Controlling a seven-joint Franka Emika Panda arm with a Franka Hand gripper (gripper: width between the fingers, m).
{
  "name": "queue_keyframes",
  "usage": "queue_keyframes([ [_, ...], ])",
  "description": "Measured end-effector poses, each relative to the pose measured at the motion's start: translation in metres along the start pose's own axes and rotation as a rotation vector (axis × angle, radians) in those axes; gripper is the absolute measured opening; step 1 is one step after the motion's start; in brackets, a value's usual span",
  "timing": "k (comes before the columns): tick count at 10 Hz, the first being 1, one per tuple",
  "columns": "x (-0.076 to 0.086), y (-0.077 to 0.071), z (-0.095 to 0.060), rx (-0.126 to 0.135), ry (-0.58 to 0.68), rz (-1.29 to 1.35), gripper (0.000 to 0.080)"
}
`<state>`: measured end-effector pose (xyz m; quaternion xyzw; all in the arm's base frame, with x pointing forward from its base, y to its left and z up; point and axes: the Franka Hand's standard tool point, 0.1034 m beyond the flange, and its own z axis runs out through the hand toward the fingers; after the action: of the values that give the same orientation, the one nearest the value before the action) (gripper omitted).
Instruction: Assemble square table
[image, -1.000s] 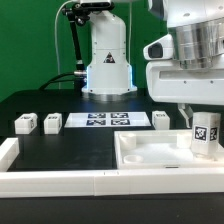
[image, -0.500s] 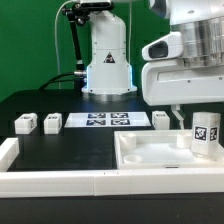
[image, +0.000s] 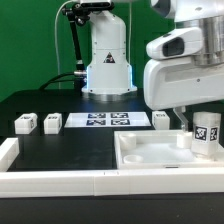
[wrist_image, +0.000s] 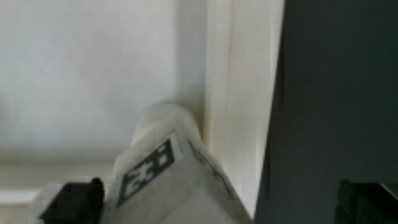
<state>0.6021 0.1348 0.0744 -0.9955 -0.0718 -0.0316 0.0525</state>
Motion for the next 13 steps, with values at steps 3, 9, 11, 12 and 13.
queue_keyframes([
  [3,0.0020,0.0005,0.0007,-0.058,0.020,-0.394,0.0649],
  [9,0.0020,0.0036,0.0011,-0.069,0.015,-0.595,0.0640],
  [11,0.0021,0.0043,0.0012,-0.070,0.016,-0.594,0.0293],
  [12,0.0019,0.0057,0.0014,-0.071,0.015,-0.592,0.0293],
  [13,0.0019,0.0058,0.0014,-0.070,0.015,-0.580,0.0292],
])
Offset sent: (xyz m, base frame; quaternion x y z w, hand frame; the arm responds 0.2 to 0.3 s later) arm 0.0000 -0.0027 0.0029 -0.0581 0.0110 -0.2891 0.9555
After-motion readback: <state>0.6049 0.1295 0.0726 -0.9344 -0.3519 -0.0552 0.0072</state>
